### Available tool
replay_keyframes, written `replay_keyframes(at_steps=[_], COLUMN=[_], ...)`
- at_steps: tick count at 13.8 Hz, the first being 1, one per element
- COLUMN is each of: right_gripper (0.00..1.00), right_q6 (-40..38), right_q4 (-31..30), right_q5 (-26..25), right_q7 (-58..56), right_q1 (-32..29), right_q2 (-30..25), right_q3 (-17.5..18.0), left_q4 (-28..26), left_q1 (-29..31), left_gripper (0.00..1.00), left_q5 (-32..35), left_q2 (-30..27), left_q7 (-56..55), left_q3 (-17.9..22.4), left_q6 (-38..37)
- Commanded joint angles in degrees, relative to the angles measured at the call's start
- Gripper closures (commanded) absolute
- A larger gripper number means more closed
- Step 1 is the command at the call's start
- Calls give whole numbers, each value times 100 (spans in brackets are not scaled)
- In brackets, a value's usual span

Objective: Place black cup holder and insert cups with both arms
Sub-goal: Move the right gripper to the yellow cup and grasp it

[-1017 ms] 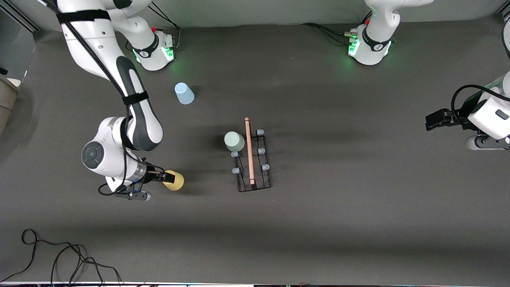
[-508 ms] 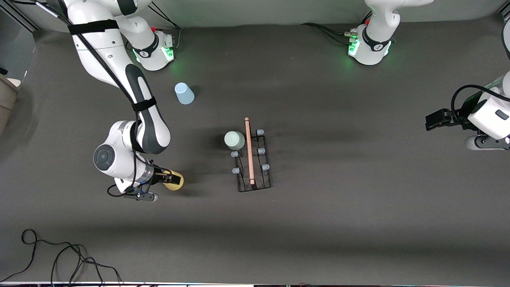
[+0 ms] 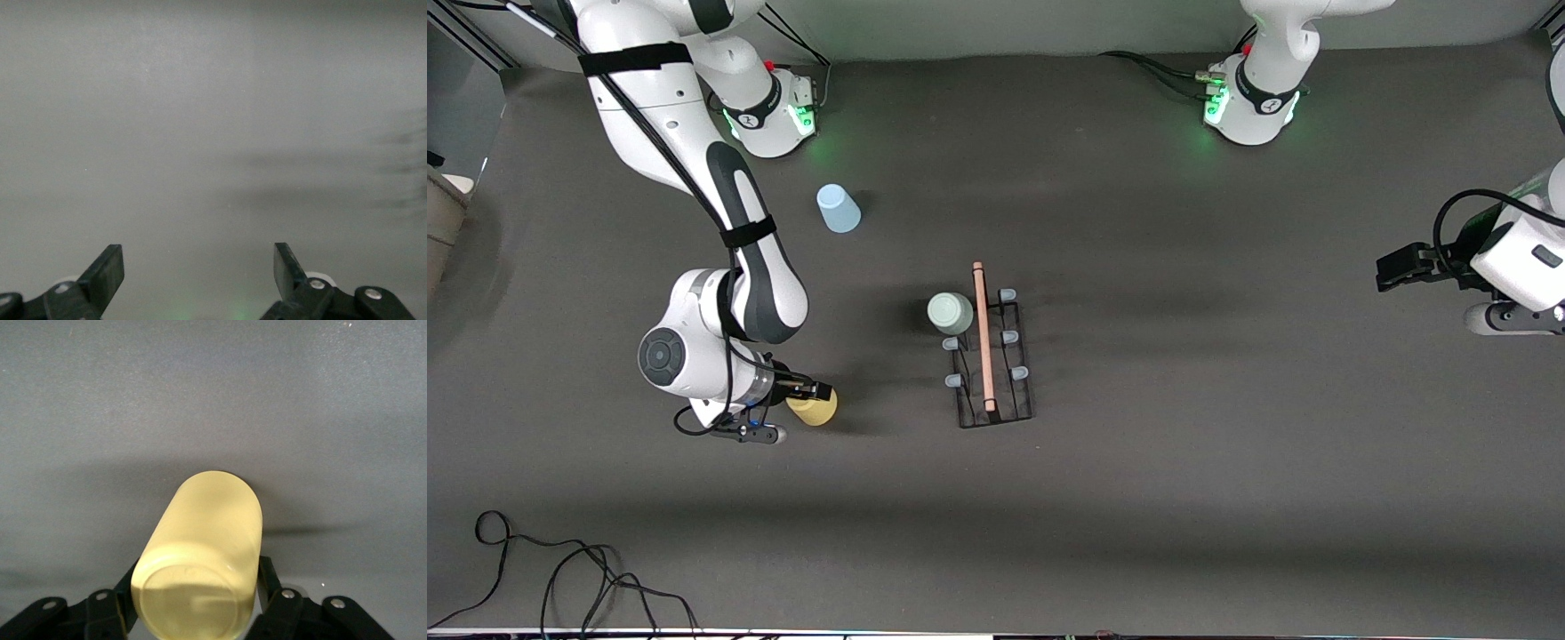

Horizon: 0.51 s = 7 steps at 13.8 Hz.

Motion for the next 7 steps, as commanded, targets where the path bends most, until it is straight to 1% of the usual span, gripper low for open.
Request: replay_keyframes(at_steps=[1,2,4,7], right_gripper=[100,100,100,100], right_q6=[-469,-601,-873,-1505], right_q4=[25,25,104,656], right_q5=[170,170,153,92], right_q7=[-66,30,599,1600], right_q1=[35,26,43,113], right_q2=[-403,-614,-966,-1152], right_q3=[-86,-95,-95,-34], left_q4=[-58,-58,-58,-58], left_q1=[-16,-16,-16,-16], left_gripper=[0,0,0,0], left_q5=[68,68,68,68], left_q2=[-33,-33,-33,-24], left_q7=[50,42,42,42], left_q3=[4,4,4,4], left_q6=[46,46,46,46])
